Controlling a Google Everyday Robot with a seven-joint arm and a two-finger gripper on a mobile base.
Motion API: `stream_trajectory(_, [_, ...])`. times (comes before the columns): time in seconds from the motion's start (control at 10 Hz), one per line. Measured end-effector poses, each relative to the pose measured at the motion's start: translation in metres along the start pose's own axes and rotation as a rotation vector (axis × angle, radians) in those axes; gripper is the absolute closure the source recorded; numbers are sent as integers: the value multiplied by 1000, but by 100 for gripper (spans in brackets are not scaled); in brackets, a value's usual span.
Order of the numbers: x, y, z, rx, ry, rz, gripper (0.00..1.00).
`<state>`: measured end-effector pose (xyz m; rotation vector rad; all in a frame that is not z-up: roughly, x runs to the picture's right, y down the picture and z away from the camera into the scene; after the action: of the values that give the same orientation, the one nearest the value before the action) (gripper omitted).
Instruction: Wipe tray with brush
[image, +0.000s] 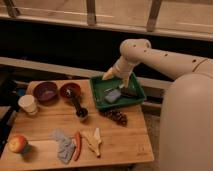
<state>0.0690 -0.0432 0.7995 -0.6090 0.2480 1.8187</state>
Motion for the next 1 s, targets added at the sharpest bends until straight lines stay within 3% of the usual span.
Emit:
stream_trajectory(0.3, [-4,37,29,10,42,-86,20])
stream_trajectory(0.6, [-3,95,59,-1,88,-214,20])
stream_trajectory(0.8, [22,131,73,-9,140,-359,20])
stream_trajectory(1.0, [27,135,74,-7,143,-388,20])
